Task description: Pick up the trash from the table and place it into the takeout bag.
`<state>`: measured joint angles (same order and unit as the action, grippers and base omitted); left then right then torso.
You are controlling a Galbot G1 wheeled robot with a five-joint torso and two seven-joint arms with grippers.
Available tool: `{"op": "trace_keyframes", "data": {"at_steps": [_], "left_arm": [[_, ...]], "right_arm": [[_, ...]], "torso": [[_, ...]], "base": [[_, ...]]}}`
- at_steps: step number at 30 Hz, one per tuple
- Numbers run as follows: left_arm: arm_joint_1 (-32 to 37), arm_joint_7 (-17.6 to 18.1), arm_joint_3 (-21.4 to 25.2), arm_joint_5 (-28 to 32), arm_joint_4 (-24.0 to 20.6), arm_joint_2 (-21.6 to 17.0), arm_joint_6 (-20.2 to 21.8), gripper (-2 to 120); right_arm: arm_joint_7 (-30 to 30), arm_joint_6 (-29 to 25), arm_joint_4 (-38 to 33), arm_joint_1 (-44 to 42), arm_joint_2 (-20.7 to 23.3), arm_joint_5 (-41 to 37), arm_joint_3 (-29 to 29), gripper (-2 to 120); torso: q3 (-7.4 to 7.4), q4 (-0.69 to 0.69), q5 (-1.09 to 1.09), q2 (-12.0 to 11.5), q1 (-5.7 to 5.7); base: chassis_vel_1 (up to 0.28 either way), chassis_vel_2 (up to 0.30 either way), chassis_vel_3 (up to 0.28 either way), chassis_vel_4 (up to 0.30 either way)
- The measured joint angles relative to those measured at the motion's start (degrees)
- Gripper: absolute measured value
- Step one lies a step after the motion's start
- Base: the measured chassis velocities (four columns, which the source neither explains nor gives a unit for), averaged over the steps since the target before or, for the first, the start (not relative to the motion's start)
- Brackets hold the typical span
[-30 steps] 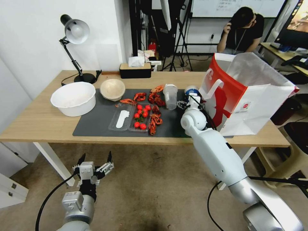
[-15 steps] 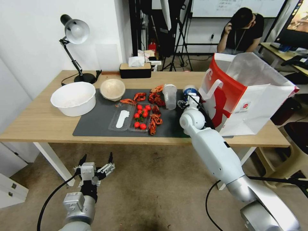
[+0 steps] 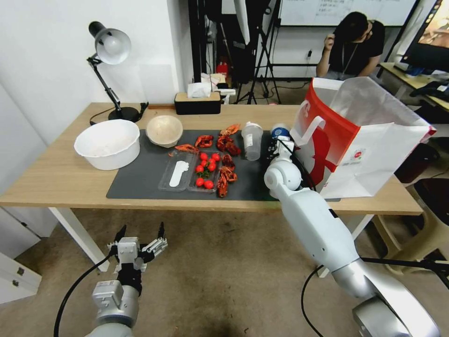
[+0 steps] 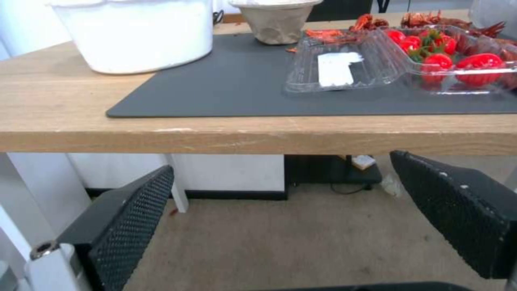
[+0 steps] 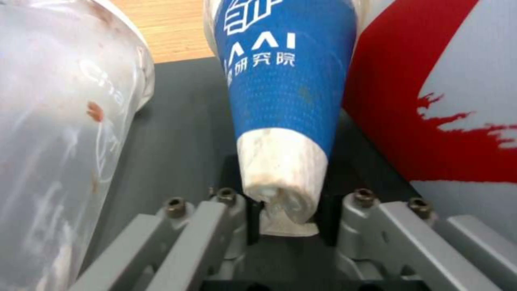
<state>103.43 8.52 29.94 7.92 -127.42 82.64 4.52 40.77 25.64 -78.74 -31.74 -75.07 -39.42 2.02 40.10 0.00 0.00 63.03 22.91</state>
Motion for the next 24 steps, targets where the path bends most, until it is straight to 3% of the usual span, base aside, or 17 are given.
{"op": "trace_keyframes", "data": {"at_steps": [5,12,24], "left_arm": [[0.07,0.00,-0.06,-0.08,-0.01,-0.02,-0.07,100],[0.01,-0.02,-0.37,-0.87,-0.01,0.05,-0.12,100],[0.24,-0.03,-0.35,-1.07,0.05,0.26,-0.43,100]], "right_arm": [[-0.12,-0.43,-3.00,-1.14,1.42,1.78,-0.09,6],[-5.69,-5.28,-7.87,-1.73,4.51,11.12,-0.37,6],[-15.47,-9.20,-9.47,-1.53,6.21,11.23,-0.38,6]], "torso": [[0.02,-0.03,0.03,-0.01,0.00],[0.01,-0.01,-0.01,0.00,0.00],[0.00,0.00,0.01,0.00,0.01]], "base": [[0.000,0.000,0.000,0.000],[0.000,0.000,0.000,0.000],[0.000,0.000,0.000,0.000]]}}
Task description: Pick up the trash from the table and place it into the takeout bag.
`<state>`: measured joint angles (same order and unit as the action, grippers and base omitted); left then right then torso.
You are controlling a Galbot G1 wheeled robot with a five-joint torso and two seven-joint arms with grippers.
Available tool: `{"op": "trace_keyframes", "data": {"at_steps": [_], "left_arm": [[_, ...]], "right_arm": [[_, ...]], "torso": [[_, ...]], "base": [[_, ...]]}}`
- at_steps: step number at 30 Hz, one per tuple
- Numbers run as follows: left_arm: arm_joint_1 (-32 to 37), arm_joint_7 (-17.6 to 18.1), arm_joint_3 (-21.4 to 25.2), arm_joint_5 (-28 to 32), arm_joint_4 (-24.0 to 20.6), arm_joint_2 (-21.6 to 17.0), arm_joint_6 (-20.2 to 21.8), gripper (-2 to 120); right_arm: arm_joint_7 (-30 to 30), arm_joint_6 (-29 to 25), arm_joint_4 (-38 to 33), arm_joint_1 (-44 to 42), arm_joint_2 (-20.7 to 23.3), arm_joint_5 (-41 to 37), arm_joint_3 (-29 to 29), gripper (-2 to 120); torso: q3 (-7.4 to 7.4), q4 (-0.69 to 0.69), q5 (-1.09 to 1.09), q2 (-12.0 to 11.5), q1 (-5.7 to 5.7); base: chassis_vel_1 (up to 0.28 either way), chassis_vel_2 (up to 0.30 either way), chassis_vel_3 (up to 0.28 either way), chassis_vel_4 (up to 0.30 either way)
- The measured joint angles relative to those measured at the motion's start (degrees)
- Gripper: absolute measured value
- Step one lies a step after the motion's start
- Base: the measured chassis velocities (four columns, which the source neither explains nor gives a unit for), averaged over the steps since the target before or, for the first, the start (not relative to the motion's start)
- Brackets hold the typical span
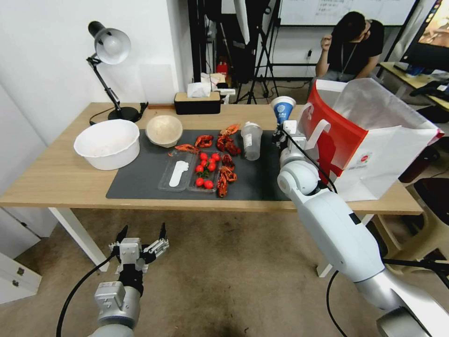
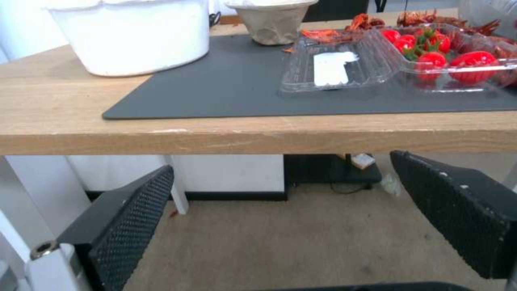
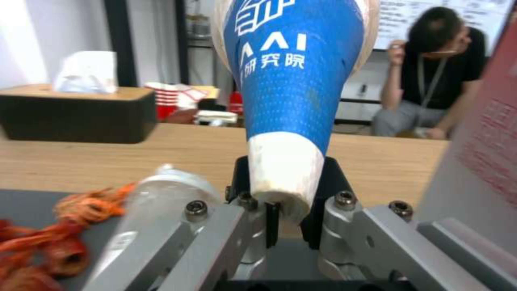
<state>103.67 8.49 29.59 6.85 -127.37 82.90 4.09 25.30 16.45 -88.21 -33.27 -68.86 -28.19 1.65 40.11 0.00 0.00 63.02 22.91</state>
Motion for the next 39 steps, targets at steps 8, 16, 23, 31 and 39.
{"op": "trace_keyframes", "data": {"at_steps": [8,16,23,31,39], "left_arm": [[-0.04,0.01,0.12,-0.01,0.03,0.13,-0.18,100],[0.00,0.04,0.29,-0.01,0.03,0.31,-0.48,100],[0.05,0.07,0.38,0.03,0.00,0.37,-0.69,100],[0.27,0.10,0.62,-0.02,0.02,0.68,-0.91,100],[0.27,0.12,0.48,-0.35,0.39,0.84,-1.11,100]], "right_arm": [[-4.71,0.48,-2.00,0.41,0.78,-2.21,-1.37,6],[-14.97,-9.83,-3.45,1.53,1.07,-0.45,-1.97,6],[-11.65,-12.79,-9.16,2.06,2.65,2.90,-0.38,6],[7.20,2.98,-21.36,1.43,9.76,0.63,9.26,6],[12.16,10.83,-27.93,-3.17,18.88,-9.98,16.60,6]], "torso": [[0.00,0.00,-0.01,0.00,0.01],[0.00,0.00,-0.01,0.00,0.01],[0.00,0.00,0.00,0.00,0.01],[0.00,-0.02,0.01,0.00,0.01],[-0.01,-0.01,0.01,0.01,0.00]], "base": [[0.000,0.000,0.000,0.000],[0.000,0.000,0.000,0.000],[0.000,0.000,0.000,0.000],[0.000,0.000,0.000,0.000],[0.000,0.000,0.000,0.000]]}}
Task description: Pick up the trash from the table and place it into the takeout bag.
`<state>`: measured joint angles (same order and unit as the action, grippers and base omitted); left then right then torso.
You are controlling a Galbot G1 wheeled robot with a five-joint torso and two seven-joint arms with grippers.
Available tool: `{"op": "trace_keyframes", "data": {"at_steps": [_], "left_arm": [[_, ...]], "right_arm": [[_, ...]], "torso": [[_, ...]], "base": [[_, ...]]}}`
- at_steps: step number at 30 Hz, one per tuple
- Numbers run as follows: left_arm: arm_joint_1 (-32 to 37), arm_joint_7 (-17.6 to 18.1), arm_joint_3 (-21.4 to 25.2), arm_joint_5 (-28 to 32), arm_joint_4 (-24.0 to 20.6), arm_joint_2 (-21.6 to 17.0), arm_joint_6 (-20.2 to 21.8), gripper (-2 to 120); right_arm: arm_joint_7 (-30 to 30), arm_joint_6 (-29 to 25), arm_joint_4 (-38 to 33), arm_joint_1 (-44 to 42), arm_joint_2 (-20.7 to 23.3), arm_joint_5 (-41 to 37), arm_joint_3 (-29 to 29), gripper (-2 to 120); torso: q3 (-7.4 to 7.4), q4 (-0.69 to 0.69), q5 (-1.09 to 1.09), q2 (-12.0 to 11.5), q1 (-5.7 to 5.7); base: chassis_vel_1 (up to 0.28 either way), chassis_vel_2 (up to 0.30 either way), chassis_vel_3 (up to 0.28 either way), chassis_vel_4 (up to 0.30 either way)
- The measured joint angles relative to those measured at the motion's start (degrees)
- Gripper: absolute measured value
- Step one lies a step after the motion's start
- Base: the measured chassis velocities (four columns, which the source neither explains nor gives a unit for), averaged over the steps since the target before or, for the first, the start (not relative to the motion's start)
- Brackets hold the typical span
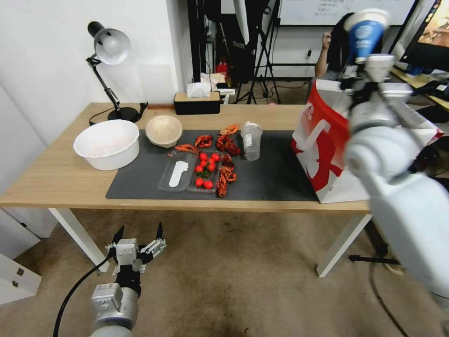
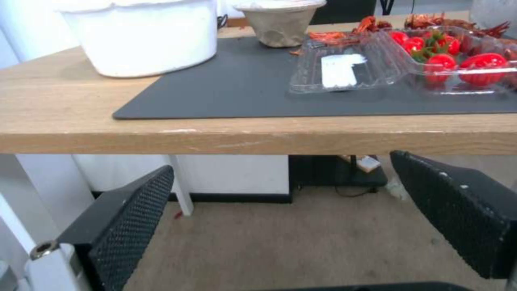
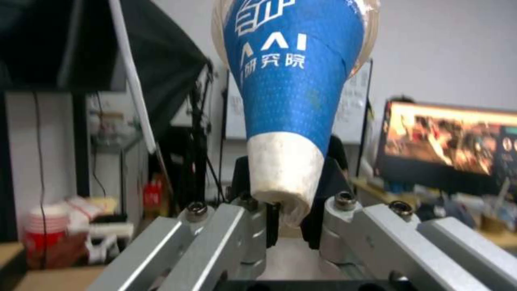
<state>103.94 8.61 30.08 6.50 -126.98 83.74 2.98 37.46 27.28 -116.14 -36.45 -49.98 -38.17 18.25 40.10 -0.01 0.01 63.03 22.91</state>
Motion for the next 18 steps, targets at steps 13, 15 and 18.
{"op": "trace_keyframes", "data": {"at_steps": [13,15,18], "left_arm": [[0.69,-0.01,-0.52,-0.73,-0.77,0.24,-0.24,100],[0.73,-0.01,-0.58,-0.72,-0.77,0.23,-0.31,100],[0.72,-0.01,-0.65,-0.71,-0.77,0.21,-0.34,100]], "right_arm": [[0.34,0.92,-0.36,-4.43,0.74,-3.43,3.05,48],[0.35,1.00,-0.38,-4.60,0.71,-3.40,3.05,53],[0.34,1.06,-0.39,-4.75,0.69,-3.38,3.05,61]], "torso": [[0.00,0.02,-0.02,0.00,0.00],[0.00,0.02,-0.01,0.00,0.00],[0.00,0.02,-0.02,0.00,0.00]], "base": [[0.000,0.000,0.000,0.000],[0.000,0.000,0.000,0.000],[0.000,0.000,0.000,0.000]]}}
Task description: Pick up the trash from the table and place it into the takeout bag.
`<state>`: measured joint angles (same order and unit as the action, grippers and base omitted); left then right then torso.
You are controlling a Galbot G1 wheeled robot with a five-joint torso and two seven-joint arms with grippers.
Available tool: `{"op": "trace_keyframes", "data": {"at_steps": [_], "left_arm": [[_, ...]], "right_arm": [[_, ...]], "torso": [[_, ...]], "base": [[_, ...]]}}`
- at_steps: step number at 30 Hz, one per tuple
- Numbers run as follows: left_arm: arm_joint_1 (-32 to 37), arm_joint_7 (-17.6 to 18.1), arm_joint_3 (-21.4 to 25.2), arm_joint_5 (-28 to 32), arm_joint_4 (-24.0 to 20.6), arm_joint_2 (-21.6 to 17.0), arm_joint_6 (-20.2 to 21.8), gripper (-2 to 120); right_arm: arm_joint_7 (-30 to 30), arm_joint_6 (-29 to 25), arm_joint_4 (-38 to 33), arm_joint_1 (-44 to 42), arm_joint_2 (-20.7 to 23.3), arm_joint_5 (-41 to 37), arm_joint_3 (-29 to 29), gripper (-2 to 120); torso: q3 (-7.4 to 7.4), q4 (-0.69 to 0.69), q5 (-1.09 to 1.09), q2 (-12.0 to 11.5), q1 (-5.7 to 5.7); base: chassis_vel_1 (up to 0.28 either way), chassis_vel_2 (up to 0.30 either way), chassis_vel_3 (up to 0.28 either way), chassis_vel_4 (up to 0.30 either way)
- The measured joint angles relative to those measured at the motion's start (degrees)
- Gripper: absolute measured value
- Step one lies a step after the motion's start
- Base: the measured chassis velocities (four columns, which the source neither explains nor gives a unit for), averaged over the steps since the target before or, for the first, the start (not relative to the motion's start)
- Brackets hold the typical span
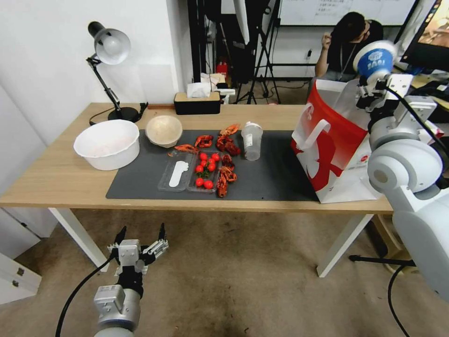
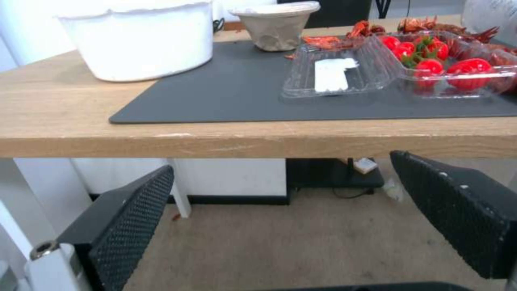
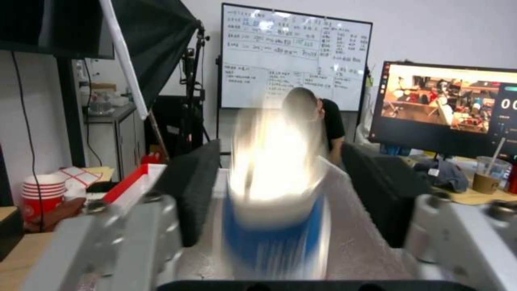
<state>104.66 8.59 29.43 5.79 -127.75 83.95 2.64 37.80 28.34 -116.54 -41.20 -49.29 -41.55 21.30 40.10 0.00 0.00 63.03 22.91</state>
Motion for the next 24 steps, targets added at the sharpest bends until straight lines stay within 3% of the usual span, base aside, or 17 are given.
{"op": "trace_keyframes", "data": {"at_steps": [7,10,16,24], "left_arm": [[-0.18,-0.01,-0.05,0.08,-0.06,-0.16,-0.01,100],[-0.18,-0.03,-0.05,0.09,-0.17,-0.20,-0.01,100],[-0.25,-0.03,-0.05,0.13,-0.18,-0.20,0.00,100],[-0.15,-0.03,0.36,0.66,-0.28,-0.33,-0.02,100]], "right_arm": [[-1.27,-0.54,-0.88,-0.44,0.12,0.19,-0.23,92],[-1.95,-1.13,-1.97,-0.75,0.11,0.22,-0.34,98],[-4.07,-2.32,-4.02,-1.57,0.24,-0.43,-0.40,100],[-13.85,-7.89,-9.14,-6.95,-0.24,-3.14,-1.47,100]], "torso": [[0.00,0.00,0.00,0.00,0.00],[0.00,0.00,0.00,0.00,0.00],[0.00,0.00,0.00,0.00,0.00],[0.00,0.00,-0.01,0.00,0.00]], "base": [[0.000,0.000,0.000,0.000],[0.000,0.000,0.000,0.000],[0.000,0.000,0.000,0.000],[0.000,0.000,0.000,0.000]]}}
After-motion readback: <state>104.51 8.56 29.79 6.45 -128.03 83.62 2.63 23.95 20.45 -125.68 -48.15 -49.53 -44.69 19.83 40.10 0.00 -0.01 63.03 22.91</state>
